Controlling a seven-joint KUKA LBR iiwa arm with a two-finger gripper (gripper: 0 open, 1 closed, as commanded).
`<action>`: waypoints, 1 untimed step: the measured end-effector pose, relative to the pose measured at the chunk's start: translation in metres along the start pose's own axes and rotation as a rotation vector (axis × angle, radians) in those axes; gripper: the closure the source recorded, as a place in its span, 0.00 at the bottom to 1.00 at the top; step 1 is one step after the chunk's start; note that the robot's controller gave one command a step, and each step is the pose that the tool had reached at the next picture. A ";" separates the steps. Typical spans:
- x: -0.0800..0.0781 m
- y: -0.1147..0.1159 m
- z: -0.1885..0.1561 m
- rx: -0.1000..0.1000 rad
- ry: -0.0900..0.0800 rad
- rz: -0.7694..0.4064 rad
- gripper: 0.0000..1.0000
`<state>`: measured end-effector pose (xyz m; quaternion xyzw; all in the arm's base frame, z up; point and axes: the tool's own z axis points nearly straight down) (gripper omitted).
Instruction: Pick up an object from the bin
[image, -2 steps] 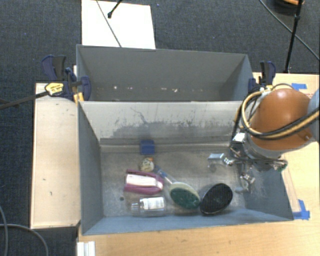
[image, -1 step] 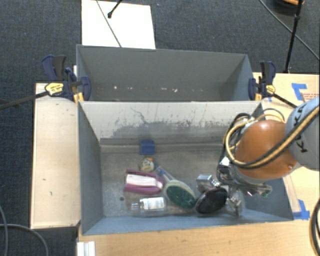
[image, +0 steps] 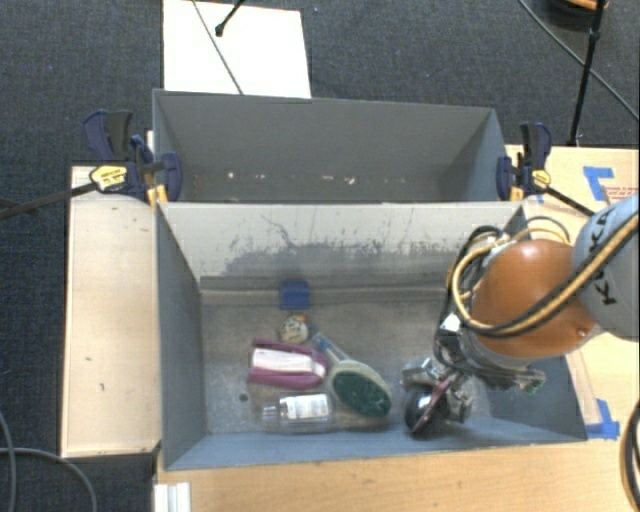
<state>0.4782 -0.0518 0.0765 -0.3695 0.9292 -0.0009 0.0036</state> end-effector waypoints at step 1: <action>-0.010 0.010 -0.168 0.002 0.000 -0.201 1.00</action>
Offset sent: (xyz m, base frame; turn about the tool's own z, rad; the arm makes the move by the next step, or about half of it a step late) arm -0.0022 0.0132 0.1642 -0.2020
